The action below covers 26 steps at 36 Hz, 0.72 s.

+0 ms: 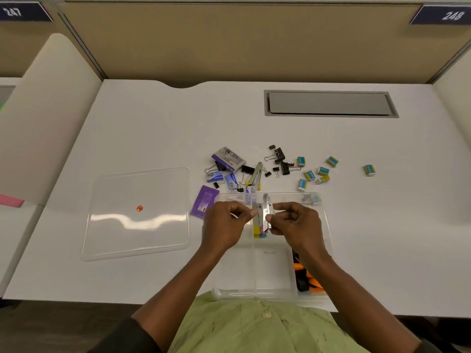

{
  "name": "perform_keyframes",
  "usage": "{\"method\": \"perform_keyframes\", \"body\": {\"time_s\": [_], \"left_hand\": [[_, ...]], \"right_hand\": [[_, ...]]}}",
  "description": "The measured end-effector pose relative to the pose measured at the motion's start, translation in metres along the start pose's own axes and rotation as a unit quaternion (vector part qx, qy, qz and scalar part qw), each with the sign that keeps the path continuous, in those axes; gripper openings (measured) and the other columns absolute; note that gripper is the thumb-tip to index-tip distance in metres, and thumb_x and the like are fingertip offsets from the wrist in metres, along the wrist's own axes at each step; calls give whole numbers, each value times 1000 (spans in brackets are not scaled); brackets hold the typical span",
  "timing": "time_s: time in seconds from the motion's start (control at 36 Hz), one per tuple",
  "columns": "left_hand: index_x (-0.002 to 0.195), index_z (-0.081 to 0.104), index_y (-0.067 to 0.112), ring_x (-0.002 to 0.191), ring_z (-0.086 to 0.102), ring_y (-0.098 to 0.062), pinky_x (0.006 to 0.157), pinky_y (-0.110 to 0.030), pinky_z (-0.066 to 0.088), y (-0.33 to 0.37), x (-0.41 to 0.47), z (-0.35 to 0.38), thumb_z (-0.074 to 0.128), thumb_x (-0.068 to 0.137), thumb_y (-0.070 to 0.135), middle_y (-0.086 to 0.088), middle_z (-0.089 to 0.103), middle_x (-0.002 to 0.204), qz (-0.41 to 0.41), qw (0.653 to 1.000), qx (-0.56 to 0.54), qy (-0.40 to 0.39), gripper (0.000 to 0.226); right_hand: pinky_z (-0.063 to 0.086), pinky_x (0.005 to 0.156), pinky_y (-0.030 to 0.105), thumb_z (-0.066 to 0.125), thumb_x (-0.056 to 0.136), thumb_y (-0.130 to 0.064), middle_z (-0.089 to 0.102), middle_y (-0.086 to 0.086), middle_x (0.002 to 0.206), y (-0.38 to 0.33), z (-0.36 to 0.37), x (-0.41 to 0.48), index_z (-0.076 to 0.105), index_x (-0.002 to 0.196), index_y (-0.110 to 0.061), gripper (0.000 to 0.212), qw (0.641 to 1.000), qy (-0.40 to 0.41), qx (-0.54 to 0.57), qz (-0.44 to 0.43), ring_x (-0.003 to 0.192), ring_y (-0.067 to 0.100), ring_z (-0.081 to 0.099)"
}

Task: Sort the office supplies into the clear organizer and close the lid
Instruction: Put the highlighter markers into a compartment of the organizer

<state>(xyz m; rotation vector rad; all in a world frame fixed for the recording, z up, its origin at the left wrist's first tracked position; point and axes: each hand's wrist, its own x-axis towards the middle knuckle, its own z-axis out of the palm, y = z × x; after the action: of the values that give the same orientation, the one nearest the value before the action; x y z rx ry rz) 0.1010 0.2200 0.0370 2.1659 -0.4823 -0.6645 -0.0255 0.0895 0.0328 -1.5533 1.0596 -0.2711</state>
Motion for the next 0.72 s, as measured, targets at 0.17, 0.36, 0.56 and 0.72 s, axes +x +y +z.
{"method": "perform_keyframes", "body": {"time_s": [0.17,0.36,0.56,0.72], "left_hand": [[112,69,19,104,69,-21,77,-35,55,-24,5,-17,77,89,39,-2,72,115,-26,969,211,127,32],[118,67,17,109,71,-29,90,-41,61,-38,13,-17,80,87,39,-10,72,125,-100,969,214,75,40],[114,67,17,106,70,-28,86,-39,59,-40,15,-13,80,88,31,-9,72,122,-119,971,193,74,32],[115,66,16,108,69,-27,88,-39,58,-40,16,-12,78,90,27,-9,71,123,-115,973,185,72,30]], "right_hand": [[58,71,30,78,85,-32,74,-10,73,10,2,21,67,103,-25,23,958,73,-273,-39,66,4,69],[47,64,28,64,94,-22,71,4,98,9,23,20,60,115,-16,22,872,10,-483,-80,82,20,66],[54,69,33,65,91,-20,68,8,101,19,38,21,57,128,-9,39,849,-33,-513,-127,83,25,66],[42,63,29,67,89,-16,67,9,100,8,28,21,63,113,-7,26,837,-42,-524,-153,82,25,65]]}}
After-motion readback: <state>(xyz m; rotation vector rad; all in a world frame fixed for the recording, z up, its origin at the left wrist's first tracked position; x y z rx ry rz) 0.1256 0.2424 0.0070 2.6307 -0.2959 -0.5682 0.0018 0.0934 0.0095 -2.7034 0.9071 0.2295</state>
